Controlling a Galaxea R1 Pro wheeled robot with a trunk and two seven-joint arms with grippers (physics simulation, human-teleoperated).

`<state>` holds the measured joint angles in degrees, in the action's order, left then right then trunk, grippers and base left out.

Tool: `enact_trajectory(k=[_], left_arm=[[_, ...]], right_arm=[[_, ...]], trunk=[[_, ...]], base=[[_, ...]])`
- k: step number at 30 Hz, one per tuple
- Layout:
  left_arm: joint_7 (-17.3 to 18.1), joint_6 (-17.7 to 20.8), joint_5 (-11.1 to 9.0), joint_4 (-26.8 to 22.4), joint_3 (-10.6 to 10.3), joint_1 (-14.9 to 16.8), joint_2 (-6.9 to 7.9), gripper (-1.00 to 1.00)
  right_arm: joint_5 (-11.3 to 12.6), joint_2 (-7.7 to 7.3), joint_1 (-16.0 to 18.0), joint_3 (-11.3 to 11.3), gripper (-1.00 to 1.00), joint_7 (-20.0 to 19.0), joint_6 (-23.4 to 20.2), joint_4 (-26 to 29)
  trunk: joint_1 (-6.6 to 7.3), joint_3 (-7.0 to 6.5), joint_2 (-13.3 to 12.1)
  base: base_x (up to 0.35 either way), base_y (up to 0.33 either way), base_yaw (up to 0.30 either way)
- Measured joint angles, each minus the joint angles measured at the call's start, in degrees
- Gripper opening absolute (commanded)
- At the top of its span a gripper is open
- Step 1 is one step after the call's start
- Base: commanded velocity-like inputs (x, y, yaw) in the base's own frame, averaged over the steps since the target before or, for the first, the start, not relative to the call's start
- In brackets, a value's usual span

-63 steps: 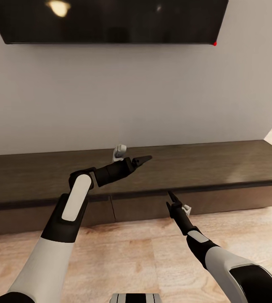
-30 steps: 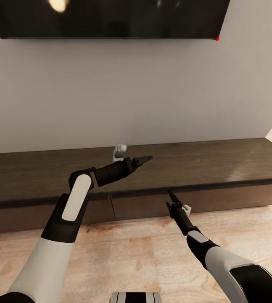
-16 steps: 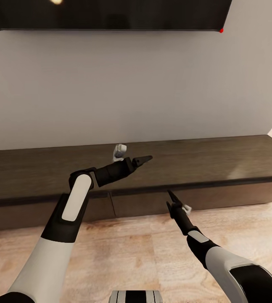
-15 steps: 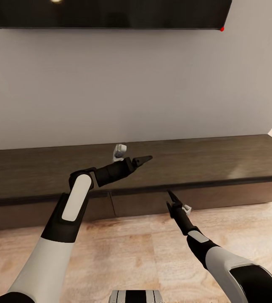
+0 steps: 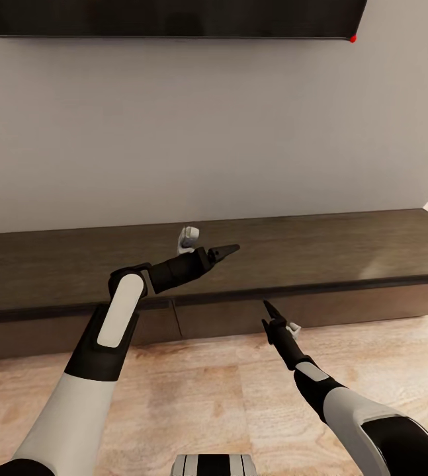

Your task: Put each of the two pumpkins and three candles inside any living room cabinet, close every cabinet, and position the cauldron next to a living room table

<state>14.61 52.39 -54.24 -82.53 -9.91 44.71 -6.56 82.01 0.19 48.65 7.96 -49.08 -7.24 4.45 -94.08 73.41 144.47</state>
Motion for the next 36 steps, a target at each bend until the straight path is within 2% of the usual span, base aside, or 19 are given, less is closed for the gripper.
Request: enact_trajectory(k=[11, 18, 29, 30, 36], left_arm=[[-0.08, -0.02, 0.00, 0.00, 0.00, 0.00, 0.00, 1.00], [0.00, -0.01, 0.00, 0.00, -0.01, 0.00, 0.00, 1.00], [-0.08, -0.04, 0.00, -0.02, 0.01, 0.00, 0.01, 1.00], [-0.08, -0.04, 0.00, -0.02, 0.01, 0.00, 0.01, 1.00], [-0.12, -0.04, -0.01, -0.02, 0.01, 0.00, 0.01, 1.00]], right_arm=[[0.00, 0.00, 0.00, 0.00, 1.00, -0.24, -0.03, 0.01], [0.00, 0.01, 0.00, 0.00, 1.00, -0.29, -0.04, 0.01], [0.04, 0.00, -0.64, 0.16, 1.00, -1.42, -0.07, 0.13], [0.04, 0.00, -0.64, 0.16, -1.00, -1.42, -0.06, 0.13], [0.03, -0.01, -0.64, 0.13, -1.00, -1.41, -0.11, 0.13]], trunk=[[0.00, 0.00, 0.00], [0.02, 0.00, 0.00], [0.01, 0.01, 0.01], [0.01, 0.01, 0.01], [0.01, 0.01, 0.01]], base=[[0.000, 0.000, 0.000], [0.178, 0.000, 0.000], [0.016, 0.000, 0.000], [0.000, 0.000, 0.000], [0.000, 0.000, 0.000]])
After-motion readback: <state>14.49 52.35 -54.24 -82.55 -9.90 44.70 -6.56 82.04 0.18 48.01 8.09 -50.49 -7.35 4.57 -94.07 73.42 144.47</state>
